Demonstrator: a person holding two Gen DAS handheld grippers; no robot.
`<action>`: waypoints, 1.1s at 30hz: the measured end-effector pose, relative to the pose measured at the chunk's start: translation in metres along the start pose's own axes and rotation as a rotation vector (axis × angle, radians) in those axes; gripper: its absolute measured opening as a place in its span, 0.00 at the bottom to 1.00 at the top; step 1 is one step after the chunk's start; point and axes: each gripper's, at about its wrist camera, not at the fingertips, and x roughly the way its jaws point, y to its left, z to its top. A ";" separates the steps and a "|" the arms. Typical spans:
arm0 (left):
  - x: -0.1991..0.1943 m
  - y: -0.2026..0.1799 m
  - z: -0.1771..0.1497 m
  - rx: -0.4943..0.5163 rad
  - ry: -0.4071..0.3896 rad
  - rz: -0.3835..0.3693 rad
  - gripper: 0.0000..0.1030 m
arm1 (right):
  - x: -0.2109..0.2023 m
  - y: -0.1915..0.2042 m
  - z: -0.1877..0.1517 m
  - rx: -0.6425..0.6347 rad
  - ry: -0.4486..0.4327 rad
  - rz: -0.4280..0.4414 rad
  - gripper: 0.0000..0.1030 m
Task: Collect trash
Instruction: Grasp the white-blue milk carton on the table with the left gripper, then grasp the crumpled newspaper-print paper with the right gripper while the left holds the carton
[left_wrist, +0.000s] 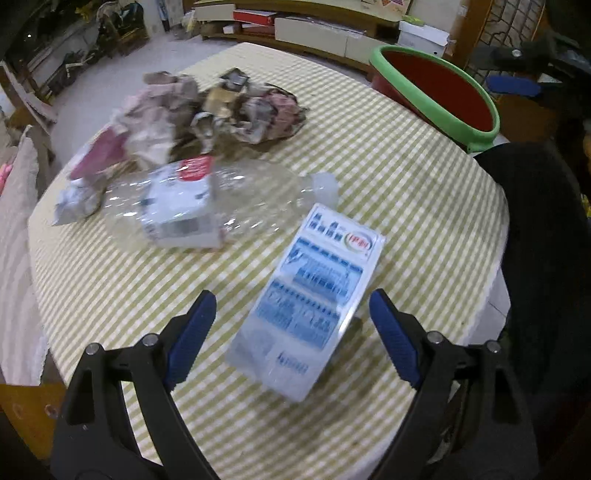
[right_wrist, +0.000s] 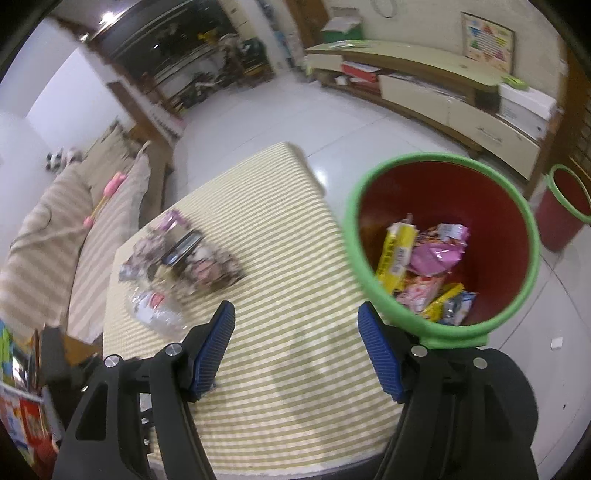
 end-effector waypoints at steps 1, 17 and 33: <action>0.005 0.000 0.002 -0.011 0.002 -0.014 0.80 | 0.001 0.005 -0.001 -0.014 0.004 0.002 0.65; -0.013 0.054 -0.058 -0.499 -0.041 -0.057 0.53 | 0.049 0.091 0.006 -0.235 0.107 0.065 0.65; -0.027 0.075 -0.101 -0.707 -0.084 -0.056 0.53 | 0.173 0.218 0.061 -0.451 0.162 0.008 0.72</action>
